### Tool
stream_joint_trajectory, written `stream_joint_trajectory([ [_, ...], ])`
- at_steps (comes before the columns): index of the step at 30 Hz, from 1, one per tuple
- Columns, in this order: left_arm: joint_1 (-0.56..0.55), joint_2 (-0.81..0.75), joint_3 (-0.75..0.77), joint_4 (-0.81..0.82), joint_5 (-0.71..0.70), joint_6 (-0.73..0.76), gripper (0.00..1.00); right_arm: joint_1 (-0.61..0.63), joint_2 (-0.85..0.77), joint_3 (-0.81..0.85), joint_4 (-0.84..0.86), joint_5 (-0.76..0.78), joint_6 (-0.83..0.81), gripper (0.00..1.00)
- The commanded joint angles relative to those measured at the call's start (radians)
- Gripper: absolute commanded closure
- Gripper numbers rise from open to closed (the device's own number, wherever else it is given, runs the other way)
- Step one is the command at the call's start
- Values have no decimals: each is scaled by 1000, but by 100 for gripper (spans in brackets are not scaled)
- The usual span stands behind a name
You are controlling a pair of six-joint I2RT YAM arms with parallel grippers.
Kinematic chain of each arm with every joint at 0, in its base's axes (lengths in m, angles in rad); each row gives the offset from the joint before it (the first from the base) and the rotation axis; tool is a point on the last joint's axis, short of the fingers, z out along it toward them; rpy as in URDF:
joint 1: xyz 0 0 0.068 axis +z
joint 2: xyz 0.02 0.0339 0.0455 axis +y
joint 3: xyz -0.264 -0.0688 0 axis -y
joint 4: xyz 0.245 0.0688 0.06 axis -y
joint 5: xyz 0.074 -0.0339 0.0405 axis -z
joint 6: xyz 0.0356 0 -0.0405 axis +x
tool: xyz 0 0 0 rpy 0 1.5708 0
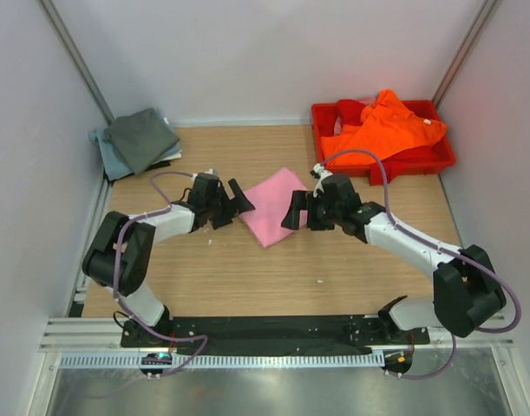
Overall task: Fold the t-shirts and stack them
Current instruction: Neatly place the folded tshirt to the corner
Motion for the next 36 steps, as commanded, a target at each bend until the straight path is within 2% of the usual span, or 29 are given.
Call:
stream_joint_trajectory([
  [1, 0, 60, -41, 204, -37, -78, 4, 41, -43, -45, 112, 83, 49, 0],
  [7, 0, 134, -54, 251, -113, -144, 15, 68, -141, -164, 158, 146, 57, 0],
  [15, 0, 160, -41, 228, -175, -139, 21, 84, -268, -382, 308, 157, 107, 0],
  [18, -6, 191, -28, 247, -155, -136, 30, 85, -273, -456, 394, 129, 118, 0],
  [20, -20, 197, -34, 267, -158, -142, 42, 85, -276, -524, 495, 109, 124, 0],
  [21, -25, 209, -47, 297, -152, -153, 55, 87, -279, -546, 526, 105, 132, 0],
  [23, -31, 224, -57, 354, -127, -165, 64, 87, -288, -578, 580, 97, 130, 0],
  [24, -31, 237, -59, 368, -120, -171, 74, 87, -307, -585, 595, 95, 130, 0],
  [26, -31, 246, -51, 389, -107, -168, 87, 87, -310, -600, 604, 99, 129, 0],
  [27, -31, 241, -44, 388, -106, -162, 100, 87, -310, -603, 613, 97, 130, 0],
  [31, -14, 195, 59, 266, -84, -110, 100, 85, -349, -637, 639, 99, 134, 0],
  [36, 52, 151, 212, 25, -44, -18, 100, 85, -409, -669, 650, 114, 141, 0],
])
